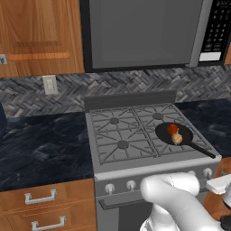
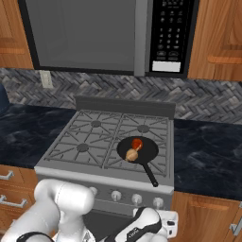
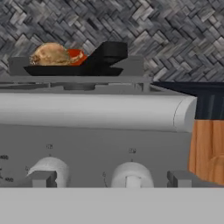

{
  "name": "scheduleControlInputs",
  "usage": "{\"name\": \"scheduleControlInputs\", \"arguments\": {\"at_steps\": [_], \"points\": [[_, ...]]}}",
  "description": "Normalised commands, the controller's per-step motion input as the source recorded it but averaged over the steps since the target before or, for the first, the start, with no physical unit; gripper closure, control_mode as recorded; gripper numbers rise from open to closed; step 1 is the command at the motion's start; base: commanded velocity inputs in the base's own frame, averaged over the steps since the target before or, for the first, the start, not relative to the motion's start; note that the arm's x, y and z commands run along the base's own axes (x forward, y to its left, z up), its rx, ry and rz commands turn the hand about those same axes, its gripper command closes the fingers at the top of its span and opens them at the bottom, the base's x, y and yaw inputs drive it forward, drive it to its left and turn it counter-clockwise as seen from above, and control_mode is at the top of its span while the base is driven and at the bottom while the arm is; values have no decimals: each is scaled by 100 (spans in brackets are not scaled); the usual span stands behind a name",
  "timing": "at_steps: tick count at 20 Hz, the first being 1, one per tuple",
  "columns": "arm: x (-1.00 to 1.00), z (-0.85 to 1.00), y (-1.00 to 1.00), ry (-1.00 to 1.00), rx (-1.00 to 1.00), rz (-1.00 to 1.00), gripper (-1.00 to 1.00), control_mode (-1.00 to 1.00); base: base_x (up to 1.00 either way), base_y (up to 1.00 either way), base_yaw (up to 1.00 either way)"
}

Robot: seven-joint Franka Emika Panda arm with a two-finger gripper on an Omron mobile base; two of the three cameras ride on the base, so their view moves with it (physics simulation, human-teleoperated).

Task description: Place the pan on the front right burner on the stove. Then place the tomato and the onion in the pan and turn on the front right burner.

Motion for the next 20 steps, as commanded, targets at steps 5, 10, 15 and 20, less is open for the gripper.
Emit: {"name": "scheduleControlInputs", "arguments": {"at_steps": [5,10,15,20], "points": [[29,-19,0,0,-2,0,-100,-100,0,0,0],[19,-23,0,0,-2,0,-100,-100,0,0,0],[20,-22,0,0,-2,0,-100,-100,0,0,0],[18,-19,-6,0,-1,0,-100,-100,0,0,0]]}}
